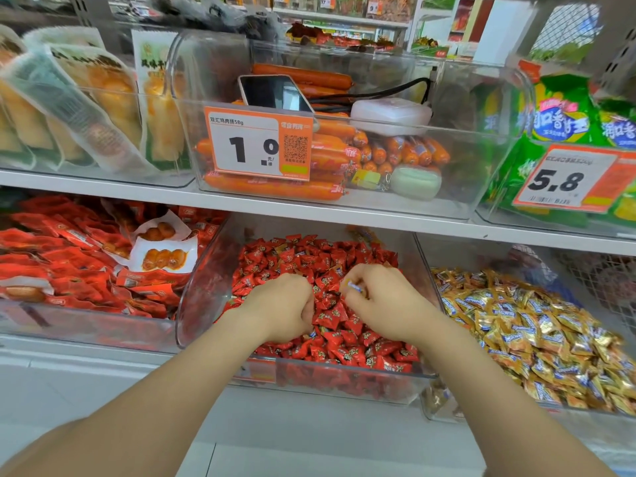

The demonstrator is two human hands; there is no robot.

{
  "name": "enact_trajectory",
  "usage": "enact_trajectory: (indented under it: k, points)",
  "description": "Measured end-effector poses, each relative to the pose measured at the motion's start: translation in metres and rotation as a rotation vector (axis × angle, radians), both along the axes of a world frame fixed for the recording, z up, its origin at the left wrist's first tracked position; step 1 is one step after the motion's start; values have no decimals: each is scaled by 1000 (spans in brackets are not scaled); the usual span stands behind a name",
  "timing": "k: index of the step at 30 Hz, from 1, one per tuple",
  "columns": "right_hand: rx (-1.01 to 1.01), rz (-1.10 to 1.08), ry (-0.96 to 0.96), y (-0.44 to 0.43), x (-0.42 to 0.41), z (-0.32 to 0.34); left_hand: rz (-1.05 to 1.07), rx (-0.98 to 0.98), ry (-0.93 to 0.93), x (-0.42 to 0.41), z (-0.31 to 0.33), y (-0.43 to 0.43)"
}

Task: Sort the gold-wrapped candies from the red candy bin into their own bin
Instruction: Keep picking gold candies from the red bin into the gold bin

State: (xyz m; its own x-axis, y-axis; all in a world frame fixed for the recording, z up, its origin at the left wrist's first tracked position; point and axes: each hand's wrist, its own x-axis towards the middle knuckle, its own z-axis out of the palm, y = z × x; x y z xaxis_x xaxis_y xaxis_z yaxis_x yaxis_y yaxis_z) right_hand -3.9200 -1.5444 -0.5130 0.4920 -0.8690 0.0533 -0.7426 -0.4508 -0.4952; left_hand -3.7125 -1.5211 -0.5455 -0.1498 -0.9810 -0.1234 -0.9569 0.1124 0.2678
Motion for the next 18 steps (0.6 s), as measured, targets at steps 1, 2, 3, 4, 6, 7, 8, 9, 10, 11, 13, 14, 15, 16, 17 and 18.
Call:
enact_trajectory:
  k: [1, 2, 3, 4, 6, 7, 8, 9, 10, 11, 13, 14, 15, 16, 17, 18]
  points:
    - [-28, -14, -25, 2, -1, 2, -9, 2, 6, 1, 1, 1]
    - [-45, -18, -39, 3, -2, 2, -16, -3, 13, 2, 1, 2]
    - [-47, -15, -42, 4, -2, 3, -21, -14, 14, 1, 2, 3]
    - [-38, -6, -42, 4, -3, 3, -18, -34, 4, 0, 2, 6]
    - [1, 6, -20, 5, -1, 3, 15, -54, -35, -4, 2, 8]
    - [22, 7, 8, 6, 0, 3, 30, -61, -49, -6, 2, 8]
    - [38, 14, 51, 7, 2, 2, 40, -64, -54, -8, 2, 8]
    - [56, 30, 102, 9, 4, 1, 48, -57, -50, -10, 2, 7]
    - [75, 58, 146, 10, 5, -2, 54, -46, -45, -11, 1, 7]
    - [88, 90, 188, 11, 7, -5, 60, -28, -40, -12, 1, 6]
    - [80, 117, 275, 10, 12, -12, 74, 0, -21, -10, 0, 6]
    - [47, 103, 312, 10, 14, -13, 72, 8, -9, -9, 0, 5]
    - [0, 80, 345, 8, 17, -14, 68, 12, 3, -7, -1, 5]
    - [-46, 63, 373, 6, 19, -15, 69, 13, 8, -5, -2, 4]
    - [-73, 53, 401, 5, 22, -17, 74, 13, 3, -4, -2, 5]
    - [-83, 50, 419, 4, 26, -18, 78, 12, -12, -4, -2, 6]
